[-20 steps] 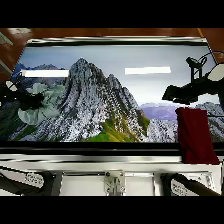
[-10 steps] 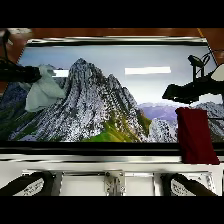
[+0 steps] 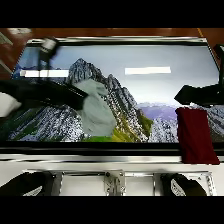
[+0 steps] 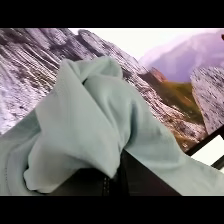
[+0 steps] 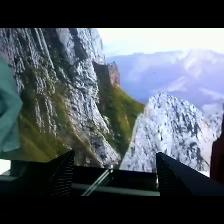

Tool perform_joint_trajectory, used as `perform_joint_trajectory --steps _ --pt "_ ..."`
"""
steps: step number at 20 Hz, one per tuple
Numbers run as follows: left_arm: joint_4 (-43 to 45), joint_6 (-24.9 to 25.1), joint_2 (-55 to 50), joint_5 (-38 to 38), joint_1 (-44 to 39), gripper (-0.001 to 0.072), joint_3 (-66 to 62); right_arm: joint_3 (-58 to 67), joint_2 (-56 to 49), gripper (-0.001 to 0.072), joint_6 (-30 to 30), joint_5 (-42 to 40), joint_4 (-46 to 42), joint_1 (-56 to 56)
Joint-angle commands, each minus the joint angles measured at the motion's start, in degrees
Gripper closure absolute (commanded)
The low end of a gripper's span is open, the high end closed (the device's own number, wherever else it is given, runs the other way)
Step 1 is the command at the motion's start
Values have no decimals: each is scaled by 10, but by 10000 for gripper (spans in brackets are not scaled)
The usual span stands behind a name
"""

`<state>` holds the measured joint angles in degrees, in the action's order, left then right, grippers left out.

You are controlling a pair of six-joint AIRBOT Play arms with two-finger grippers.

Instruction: Fold the shirts.

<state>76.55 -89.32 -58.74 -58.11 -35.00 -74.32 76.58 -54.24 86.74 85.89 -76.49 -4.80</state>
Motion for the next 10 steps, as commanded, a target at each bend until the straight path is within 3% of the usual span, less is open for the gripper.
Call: perform_joint_trajectory --steps 1,3,5,6,8,10 --pt "-66 -20 -74 110 -86 670 73 -16 19 72 0 65 -41 0" --pt "-122 -20 -144 116 -110 637 72 -49 19 72 1 51 -35 0" --pt "-154 -21 -188 95 -109 93 62 -96 19 72 1 12 -33 0" --pt "-155 -20 -193 53 -91 25 52 -118 19 56 2 -10 -31 0" --pt "-110 -18 -173 -68 -16 25 37 -149 8 36 -5 -40 16 -12" --pt "-97 -18 -131 -129 87 25 48 -155 -26 36 -26 -42 67 -35"
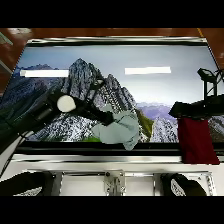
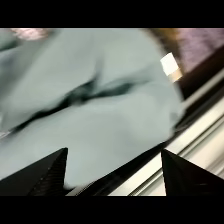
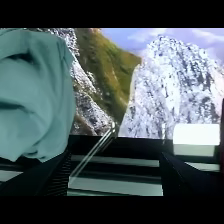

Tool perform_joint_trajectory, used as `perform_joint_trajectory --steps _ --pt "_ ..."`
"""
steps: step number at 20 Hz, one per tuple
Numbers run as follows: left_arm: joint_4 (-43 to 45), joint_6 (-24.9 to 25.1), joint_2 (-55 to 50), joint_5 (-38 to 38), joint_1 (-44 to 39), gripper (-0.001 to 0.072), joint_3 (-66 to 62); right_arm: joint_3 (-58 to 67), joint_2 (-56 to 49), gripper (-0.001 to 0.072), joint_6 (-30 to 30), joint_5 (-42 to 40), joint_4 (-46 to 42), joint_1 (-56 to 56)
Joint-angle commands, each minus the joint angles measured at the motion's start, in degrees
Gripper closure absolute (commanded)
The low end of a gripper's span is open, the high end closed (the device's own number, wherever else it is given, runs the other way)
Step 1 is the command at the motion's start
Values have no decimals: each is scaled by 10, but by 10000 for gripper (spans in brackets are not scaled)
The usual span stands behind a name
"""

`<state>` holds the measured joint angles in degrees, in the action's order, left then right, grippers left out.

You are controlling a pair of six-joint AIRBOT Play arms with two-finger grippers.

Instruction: Fold the shirts.

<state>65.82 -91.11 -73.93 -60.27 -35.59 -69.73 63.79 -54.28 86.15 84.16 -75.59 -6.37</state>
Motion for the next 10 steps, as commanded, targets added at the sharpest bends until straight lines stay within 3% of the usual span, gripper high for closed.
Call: perform_joint_trajectory --steps 1,3,5,10 --pt "0 8 43 -130 141 26 18 -27 -49 36 -31 -26 75 -32" --pt "-22 17 76 -165 207 25 74 -27 -103 37 -47 -26 100 -52" --pt "-53 19 93 -146 232 25 169 -27 -161 36 -59 -26 114 -56" --pt "-196 34 84 57 186 28 337 -27 -279 36 -91 -30 190 -45"
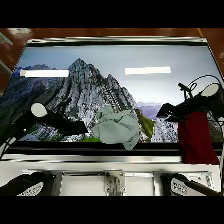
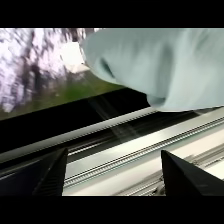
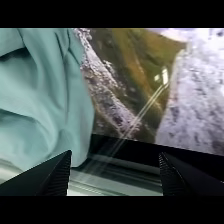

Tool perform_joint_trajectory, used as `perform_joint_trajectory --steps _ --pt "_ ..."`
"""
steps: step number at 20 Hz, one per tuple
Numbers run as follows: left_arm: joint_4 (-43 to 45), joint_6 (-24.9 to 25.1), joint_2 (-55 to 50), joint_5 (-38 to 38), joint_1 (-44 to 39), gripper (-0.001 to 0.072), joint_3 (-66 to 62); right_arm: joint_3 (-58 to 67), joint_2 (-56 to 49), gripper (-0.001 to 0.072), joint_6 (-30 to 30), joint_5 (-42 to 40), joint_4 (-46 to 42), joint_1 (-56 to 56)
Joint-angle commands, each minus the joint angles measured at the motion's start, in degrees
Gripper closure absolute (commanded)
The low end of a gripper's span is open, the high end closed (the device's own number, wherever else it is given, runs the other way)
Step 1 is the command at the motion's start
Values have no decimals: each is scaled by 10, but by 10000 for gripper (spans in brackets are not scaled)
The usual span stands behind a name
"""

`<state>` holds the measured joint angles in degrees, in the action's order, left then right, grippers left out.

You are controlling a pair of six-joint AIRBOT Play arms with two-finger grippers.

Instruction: Fold the shirts.

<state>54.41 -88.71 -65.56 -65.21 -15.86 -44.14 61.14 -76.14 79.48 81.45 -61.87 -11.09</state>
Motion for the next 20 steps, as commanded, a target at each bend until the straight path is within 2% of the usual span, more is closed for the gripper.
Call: perform_joint_trajectory --steps 1,5,7,10,11,13,14,15,20 --pt "-94 10 -12 144 -25 28 89 -1 -74 36 -27 -6 62 2" --pt "-154 17 -87 226 -41 29 84 -1 -99 37 -27 -10 65 2" --pt "-178 46 -119 235 -40 40 70 -1 -100 37 -29 -12 65 2" --pt "-197 60 -166 243 -47 43 34 -1 -104 37 -32 -11 68 3" --pt "-200 60 -182 241 -52 87 23 -3 -106 37 -32 -12 81 2" --pt "-200 61 -200 241 -59 527 6 -9 -110 37 -33 -19 109 7" --pt "-200 70 -199 242 -59 605 2 -10 -112 37 -33 -23 108 20" --pt "-199 78 -196 240 -59 659 0 -10 -118 37 -35 -28 105 38" --pt "-179 94 -163 209 -58 670 0 -10 -163 37 -46 -96 108 137"
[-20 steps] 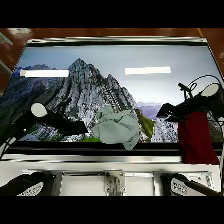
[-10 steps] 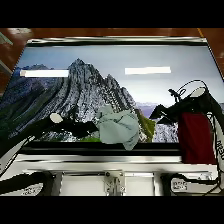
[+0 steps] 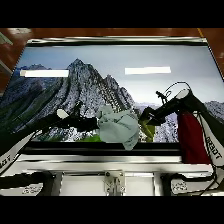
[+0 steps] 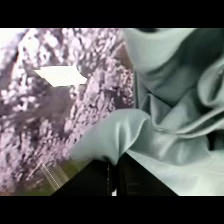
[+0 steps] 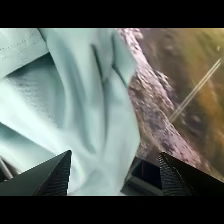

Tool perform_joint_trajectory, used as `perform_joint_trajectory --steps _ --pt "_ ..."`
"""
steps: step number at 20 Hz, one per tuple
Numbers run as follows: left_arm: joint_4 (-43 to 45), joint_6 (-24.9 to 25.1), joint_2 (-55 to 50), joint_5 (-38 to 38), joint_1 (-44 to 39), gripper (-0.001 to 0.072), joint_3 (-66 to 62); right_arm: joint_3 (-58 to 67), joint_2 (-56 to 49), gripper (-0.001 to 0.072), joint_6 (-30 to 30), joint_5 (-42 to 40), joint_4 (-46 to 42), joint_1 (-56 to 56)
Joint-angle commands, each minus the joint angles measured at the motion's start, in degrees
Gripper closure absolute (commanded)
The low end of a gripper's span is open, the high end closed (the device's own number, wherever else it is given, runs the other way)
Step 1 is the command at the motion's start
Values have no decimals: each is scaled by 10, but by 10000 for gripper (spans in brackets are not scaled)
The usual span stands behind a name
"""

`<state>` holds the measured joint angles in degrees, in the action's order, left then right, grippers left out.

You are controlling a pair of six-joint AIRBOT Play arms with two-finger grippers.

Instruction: Fold the shirts.

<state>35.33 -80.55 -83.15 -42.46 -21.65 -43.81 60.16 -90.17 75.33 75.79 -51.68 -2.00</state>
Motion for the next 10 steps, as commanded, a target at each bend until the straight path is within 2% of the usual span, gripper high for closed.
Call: perform_joint_trajectory --steps 1,2,3,4,6,7,10 --pt "18 17 23 -23 0 670 -3 -1 -33 38 -4 -42 8 62" --pt "24 17 35 -25 0 670 -3 -1 -40 38 -4 -42 7 74" --pt "27 17 45 -25 0 670 -3 -1 -47 110 -5 -42 2 85" --pt "29 17 56 -25 2 670 -3 -1 -49 239 -5 -43 0 93" --pt "35 17 76 -26 8 670 -3 0 -48 591 -4 -49 6 99" --pt "40 17 87 -25 14 671 -3 2 -47 647 -5 -47 11 97" --pt "77 19 141 -28 40 672 -17 22 -10 649 -30 -42 11 88"
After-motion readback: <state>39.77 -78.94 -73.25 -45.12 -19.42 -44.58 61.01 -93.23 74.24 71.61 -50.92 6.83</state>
